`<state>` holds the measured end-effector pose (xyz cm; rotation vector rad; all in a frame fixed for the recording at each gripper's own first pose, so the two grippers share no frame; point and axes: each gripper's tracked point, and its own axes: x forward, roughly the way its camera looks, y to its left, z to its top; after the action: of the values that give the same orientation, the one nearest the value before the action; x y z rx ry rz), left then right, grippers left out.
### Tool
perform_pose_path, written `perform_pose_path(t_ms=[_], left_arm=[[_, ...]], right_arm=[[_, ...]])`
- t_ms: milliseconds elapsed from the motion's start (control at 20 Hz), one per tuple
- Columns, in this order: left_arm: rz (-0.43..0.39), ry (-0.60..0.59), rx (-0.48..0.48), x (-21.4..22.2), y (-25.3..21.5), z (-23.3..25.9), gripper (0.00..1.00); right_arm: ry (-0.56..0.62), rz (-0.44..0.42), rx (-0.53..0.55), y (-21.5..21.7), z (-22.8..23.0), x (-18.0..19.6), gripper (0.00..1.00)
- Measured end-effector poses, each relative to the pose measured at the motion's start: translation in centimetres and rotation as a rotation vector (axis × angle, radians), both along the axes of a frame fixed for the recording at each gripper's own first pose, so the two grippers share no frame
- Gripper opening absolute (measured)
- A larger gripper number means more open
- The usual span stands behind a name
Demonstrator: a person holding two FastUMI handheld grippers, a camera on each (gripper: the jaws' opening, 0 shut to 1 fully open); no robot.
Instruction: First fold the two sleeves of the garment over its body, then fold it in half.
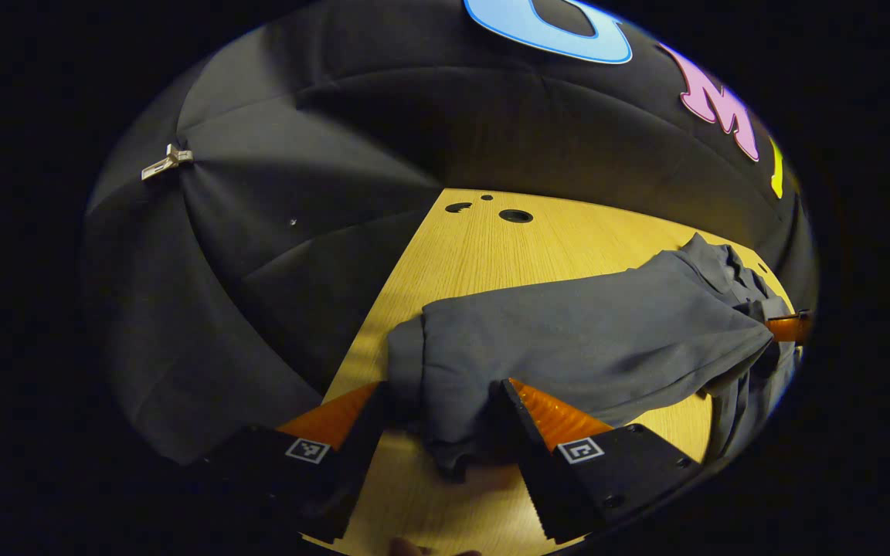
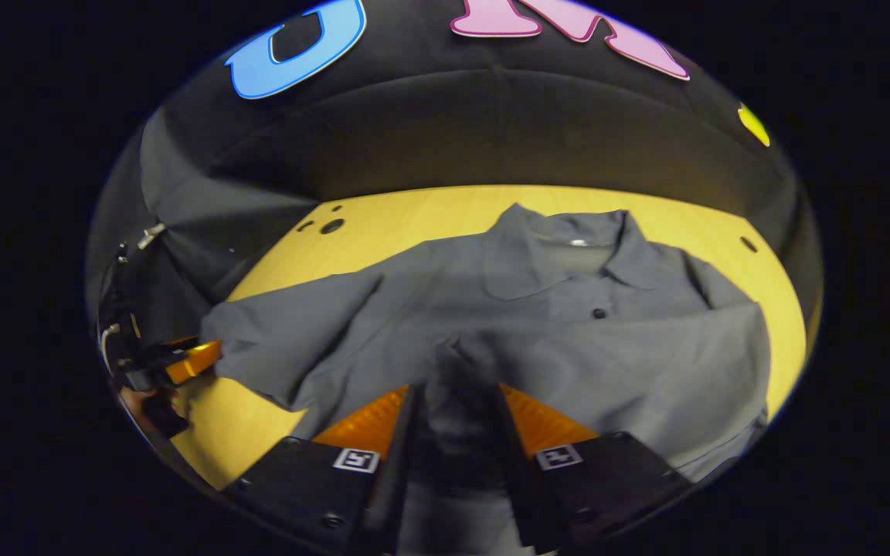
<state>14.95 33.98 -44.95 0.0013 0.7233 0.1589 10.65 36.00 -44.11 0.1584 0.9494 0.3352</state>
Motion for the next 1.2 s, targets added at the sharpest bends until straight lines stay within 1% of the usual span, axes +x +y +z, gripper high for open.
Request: perform_pose_path(t_ms=[50, 100, 200, 350, 400, 450, 550, 650, 700, 750, 1000, 1200], left_arm=[[-0.012, 0.0, -0.001, 0.1, -0.3, -0.2, 0.87], [-0.025, -0.001, -0.002, 0.5, -0.6, -0.3, 0.81], [-0.031, -0.017, -0.009, 0.8, -0.6, -0.3, 0.51], [-0.016, -0.04, -0.027, 1.1, -0.6, 0.1, 0.08], [-0.012, -0.047, -0.03, 1.1, -0.7, 0.5, 0.09], [-0.011, -0.063, -0.029, 0.9, -0.8, 1.1, 0.06], [-0.013, -0.115, -0.021, 0.7, -1.3, 3.3, 0.06], [-0.02, -0.159, -0.013, 0.4, -2.0, 5.8, 0.06], [-0.025, -0.185, -0.009, 0.2, -2.5, 7.3, 0.06], [-0.029, -0.207, -0.01, 0.0, -3.0, 8.8, 0.06], [-0.039, -0.325, -0.088, -0.8, -7.9, 16.4, 0.05], [-0.072, -0.397, -0.121, -0.4, -12.7, 21.3, 0.05]], right_arm=[[0.012, 0.014, 0.037, 0.9, 0.2, -0.4, 0.55], [0.019, 0.028, 0.064, 1.5, 0.5, -0.7, 0.74], [0.016, 0.041, 0.08, 1.5, 1.3, -1.2, 0.81], [-0.018, 0.029, 0.076, -0.6, 3.4, -1.9, 0.81], [-0.041, 0.016, 0.068, -1.9, 4.3, -2.0, 0.81], [-0.065, -0.003, 0.064, -3.4, 5.3, -2.0, 0.81], [-0.102, -0.053, 0.078, -6.1, 7.7, -2.3, 0.81], [-0.124, -0.103, 0.096, -8.6, 9.6, -3.0, 0.83], [-0.135, -0.128, 0.098, -9.9, 10.3, -3.2, 0.89], [-0.148, -0.152, 0.094, -11.6, 10.9, -3.4, 0.89], [-0.189, -0.26, 0.079, -18.3, 13.1, -4.6, 0.9], [-0.214, -0.286, 0.036, -22.8, 13.3, -4.7, 0.9]])
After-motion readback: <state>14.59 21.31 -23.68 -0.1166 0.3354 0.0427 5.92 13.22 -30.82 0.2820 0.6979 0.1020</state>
